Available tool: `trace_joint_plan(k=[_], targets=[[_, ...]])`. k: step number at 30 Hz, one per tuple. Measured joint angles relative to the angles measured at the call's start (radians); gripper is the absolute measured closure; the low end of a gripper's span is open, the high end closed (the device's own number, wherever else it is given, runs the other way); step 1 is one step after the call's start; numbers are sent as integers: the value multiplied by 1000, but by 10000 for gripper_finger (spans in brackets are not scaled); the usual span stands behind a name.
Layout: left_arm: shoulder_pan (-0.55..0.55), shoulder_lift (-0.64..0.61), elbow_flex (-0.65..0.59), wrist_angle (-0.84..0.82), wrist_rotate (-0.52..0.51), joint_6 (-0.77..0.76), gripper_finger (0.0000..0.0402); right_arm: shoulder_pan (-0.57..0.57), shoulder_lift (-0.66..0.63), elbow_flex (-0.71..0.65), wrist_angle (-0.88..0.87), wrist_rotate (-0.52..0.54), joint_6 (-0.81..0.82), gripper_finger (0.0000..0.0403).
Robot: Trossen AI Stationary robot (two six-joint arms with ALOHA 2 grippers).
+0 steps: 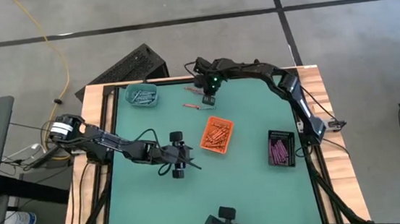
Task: Sort crayons
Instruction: Put the violet crayon into black bin
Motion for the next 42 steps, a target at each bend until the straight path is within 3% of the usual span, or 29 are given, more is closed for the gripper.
trace_joint_plan(k=[6, 11, 19, 27, 35, 42], targets=[[0, 0, 0, -15, -16, -6, 226, 35, -32, 74, -110, 2, -14, 402], [0, 0, 0, -35, -24, -1, 226, 75, -84, 97, -225, 72, -16, 403], [0, 0, 0, -44, -28, 41, 226, 139, -214, 97, -537, 201, -33, 403], [0, 0, 0, -44, -67, 91, 226, 255, -356, 95, -794, 232, -54, 403], [21, 0, 0, -44, -85, 122, 226, 382, -563, -61, -791, 223, -92, 403], [58, 0, 0, -42, -76, 151, 226, 498, -752, -303, -792, 206, -103, 403]])
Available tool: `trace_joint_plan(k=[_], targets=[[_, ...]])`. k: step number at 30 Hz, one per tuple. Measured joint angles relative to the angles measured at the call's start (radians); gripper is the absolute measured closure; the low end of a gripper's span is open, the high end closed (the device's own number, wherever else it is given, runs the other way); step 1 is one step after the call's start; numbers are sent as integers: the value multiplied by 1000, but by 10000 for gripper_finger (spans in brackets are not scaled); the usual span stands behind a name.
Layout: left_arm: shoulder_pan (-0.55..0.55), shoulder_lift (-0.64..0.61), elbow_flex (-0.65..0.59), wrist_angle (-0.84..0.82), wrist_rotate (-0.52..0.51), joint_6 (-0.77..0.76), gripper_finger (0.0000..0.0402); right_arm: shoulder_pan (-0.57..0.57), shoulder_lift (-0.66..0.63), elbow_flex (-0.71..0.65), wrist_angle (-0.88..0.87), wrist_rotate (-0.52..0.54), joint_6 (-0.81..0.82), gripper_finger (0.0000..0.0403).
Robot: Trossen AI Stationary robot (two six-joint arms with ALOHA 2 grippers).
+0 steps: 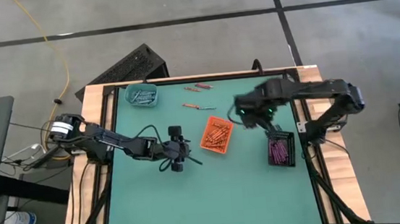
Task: Sort crayons
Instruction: Put the violet crayon into black bin
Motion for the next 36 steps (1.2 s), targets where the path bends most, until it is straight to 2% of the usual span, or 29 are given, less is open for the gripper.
trace_joint_plan(k=[7, 15, 21, 26, 29, 36], targets=[[38, 0, 0, 14, 1, 30, 226, 150, -163, -296, -1, -27, 17, 403], [96, 0, 1, 13, 2, 53, 226, 354, -195, -498, -1, -26, 101, 403], [158, 0, 3, 45, -2, 88, 226, 490, -164, -571, 0, 32, 123, 403], [234, 0, 11, 94, -5, 153, 226, 553, -132, -596, 2, 135, 139, 403], [294, 0, 59, 31, 25, 194, 226, 577, -100, -597, 12, 163, 138, 403], [463, 0, 204, -172, 188, 229, 226, 604, -48, -597, 21, 163, 132, 400]])
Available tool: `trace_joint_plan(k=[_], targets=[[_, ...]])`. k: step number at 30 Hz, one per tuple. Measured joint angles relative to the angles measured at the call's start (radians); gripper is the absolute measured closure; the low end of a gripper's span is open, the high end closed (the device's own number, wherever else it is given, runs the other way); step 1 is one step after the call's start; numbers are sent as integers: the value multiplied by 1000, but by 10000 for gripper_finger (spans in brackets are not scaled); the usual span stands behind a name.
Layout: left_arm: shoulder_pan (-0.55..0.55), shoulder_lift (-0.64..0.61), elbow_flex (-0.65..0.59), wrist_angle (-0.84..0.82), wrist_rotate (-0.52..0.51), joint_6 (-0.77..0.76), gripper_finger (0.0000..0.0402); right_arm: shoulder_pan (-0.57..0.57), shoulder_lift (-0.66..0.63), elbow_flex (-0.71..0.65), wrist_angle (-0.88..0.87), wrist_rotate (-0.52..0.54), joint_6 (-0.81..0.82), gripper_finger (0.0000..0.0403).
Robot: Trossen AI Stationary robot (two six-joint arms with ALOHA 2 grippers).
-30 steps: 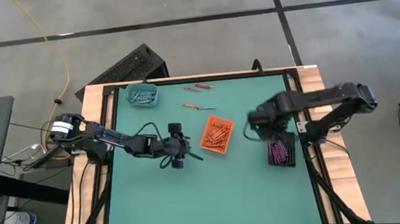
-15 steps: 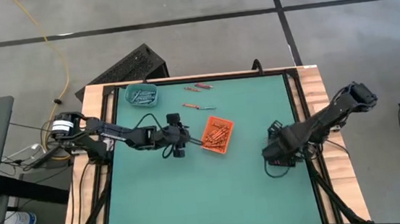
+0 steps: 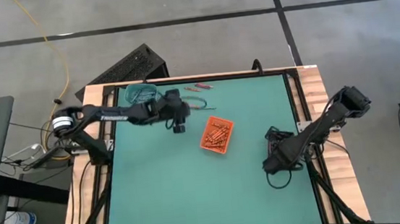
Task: Sort crayons
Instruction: Put the violet crayon into black bin, then put the orange crayon into the orange bin
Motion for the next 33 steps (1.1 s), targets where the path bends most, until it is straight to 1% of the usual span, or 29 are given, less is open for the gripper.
trace_joint_plan(k=[4, 6, 12, 14, 18, 27, 33], targets=[[98, 14, 85, -145, 161, -1, 226, 0, 3, 0, 25, -1, -1, 399], [136, 36, 131, -243, 231, 6, 226, -1, 3, 0, 31, -2, -1, 399], [192, 174, 261, -422, 316, 49, 226, -1, 2, 0, 29, -3, -2, 386], [196, 226, 297, -447, 319, 65, 226, -1, 2, 0, 29, -3, -2, 374], [195, 299, 372, -484, 286, 84, 226, -1, 2, 0, 29, -4, -2, 343], [204, 317, 437, -500, 275, 133, 226, 0, 2, 0, 60, -4, 18, 278], [236, 317, 442, -536, 289, 165, 226, 0, 2, 0, 43, 22, 150, 251]])
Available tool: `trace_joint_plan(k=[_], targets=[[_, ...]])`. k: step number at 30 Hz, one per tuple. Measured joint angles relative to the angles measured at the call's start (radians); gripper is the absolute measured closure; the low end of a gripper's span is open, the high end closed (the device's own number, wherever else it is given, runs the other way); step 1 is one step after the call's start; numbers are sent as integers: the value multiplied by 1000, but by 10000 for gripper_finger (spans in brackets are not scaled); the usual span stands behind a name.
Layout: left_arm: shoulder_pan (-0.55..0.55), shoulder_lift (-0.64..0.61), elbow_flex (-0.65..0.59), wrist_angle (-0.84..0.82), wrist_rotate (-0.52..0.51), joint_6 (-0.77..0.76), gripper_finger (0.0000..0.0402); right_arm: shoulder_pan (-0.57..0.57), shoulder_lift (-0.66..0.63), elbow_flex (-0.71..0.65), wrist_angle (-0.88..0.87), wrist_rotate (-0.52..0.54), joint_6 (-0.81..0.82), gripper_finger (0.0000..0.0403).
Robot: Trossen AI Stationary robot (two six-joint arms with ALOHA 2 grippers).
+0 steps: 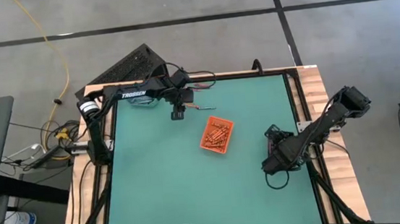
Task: Sort crayons
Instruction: Put the orange crayon into the orange bin
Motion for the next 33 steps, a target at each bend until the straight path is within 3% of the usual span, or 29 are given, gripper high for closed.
trace_joint_plan(k=[14, 19, 33], targets=[[68, 19, 1, 15, 150, -25, 226, 1, 0, 0, 32, 25, 102, 261], [67, 88, 4, 17, 104, -15, 226, 1, 0, 0, 70, 31, 103, 262], [72, 150, 53, -1, 122, -75, 226, 1, 0, 0, 106, 40, 119, 262]])
